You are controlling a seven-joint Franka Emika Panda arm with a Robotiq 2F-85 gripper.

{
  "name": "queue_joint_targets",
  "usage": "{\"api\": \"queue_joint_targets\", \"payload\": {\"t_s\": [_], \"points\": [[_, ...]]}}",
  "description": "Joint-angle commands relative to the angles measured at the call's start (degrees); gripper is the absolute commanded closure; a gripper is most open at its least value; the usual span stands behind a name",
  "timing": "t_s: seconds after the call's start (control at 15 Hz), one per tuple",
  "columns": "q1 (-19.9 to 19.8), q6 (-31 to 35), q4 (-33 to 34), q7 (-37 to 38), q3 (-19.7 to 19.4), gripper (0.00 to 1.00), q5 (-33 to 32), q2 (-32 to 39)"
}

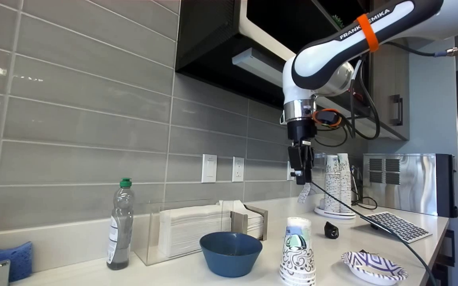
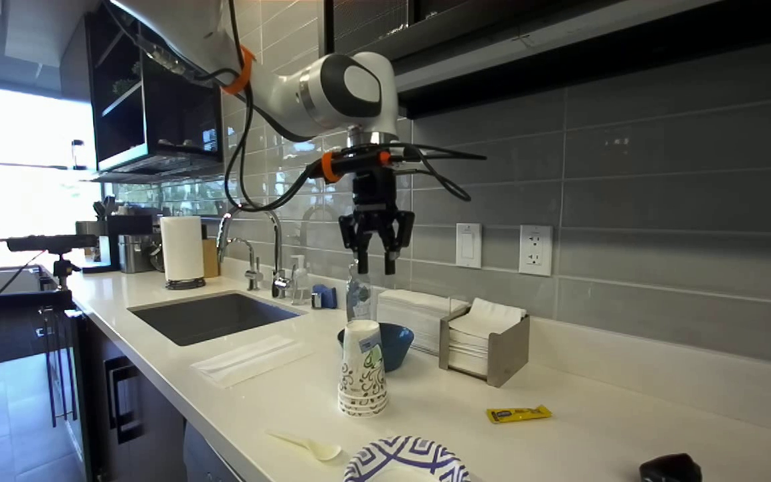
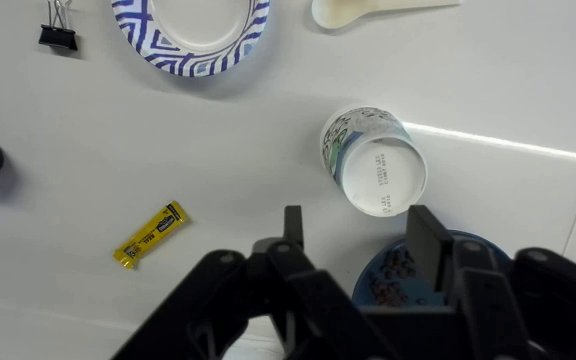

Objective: Stack the cups together

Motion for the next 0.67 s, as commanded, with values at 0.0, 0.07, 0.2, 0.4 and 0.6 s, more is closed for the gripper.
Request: {"api": "queue_joint_targets", "payload": {"t_s": [0.0, 0.07, 0.2, 0.4, 0.6], "points": [[0.1, -1.4, -0.7, -0.6, -0.3, 0.12, 2.7, -2.3], [0.1, -1.5, -0.9, -0.9, -0.3, 0.04, 3.4, -2.9], [0.1, -0.7, 0.2, 0.0, -0.1, 0.00, 1.9, -1.2], [0.1, -0.7, 0.2, 0.0, -0.1, 0.00, 1.9, -1.3], [0.1, -0.7, 0.2, 0.0, -0.1, 0.00, 1.9, -1.0]]}}
